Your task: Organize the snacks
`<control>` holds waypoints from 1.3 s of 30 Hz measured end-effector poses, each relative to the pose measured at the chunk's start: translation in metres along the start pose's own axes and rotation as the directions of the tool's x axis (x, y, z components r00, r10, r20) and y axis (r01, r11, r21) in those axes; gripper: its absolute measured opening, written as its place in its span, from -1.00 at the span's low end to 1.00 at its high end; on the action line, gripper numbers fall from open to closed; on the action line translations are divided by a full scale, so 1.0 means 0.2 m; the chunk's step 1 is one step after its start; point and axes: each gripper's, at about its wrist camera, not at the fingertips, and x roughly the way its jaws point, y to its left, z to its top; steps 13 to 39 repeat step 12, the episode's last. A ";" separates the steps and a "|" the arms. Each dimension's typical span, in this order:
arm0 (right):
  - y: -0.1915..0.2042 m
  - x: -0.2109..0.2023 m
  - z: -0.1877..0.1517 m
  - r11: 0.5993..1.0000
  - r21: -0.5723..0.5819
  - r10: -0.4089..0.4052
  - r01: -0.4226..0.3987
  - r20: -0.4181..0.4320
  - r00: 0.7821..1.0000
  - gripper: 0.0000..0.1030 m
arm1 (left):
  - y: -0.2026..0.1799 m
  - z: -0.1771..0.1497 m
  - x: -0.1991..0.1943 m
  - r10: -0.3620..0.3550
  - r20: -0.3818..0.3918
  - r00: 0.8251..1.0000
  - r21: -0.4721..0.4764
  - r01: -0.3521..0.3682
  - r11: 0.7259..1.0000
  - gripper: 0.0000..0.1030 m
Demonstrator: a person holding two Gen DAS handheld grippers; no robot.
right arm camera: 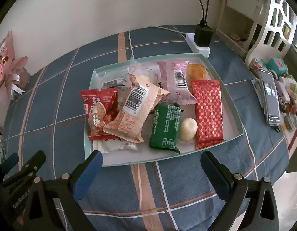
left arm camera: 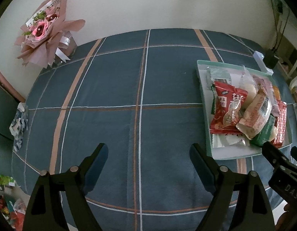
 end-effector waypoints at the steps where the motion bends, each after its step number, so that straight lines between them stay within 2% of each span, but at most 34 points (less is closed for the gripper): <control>1: 0.00 0.00 0.00 1.000 0.000 0.001 -0.001 0.000 1.000 1.00 | 0.00 0.00 0.00 0.003 -0.003 1.000 -0.002 -0.003 1.000 0.69; 8: 0.01 0.00 0.00 1.000 -0.001 0.000 0.000 -0.006 1.000 1.00 | 0.02 0.00 0.01 0.022 -0.017 1.000 -0.016 -0.023 1.000 0.69; 39: 0.01 0.01 0.00 1.000 -0.002 0.002 -0.002 -0.007 1.000 1.00 | 0.03 0.00 0.01 0.014 -0.016 1.000 -0.021 -0.014 1.000 0.69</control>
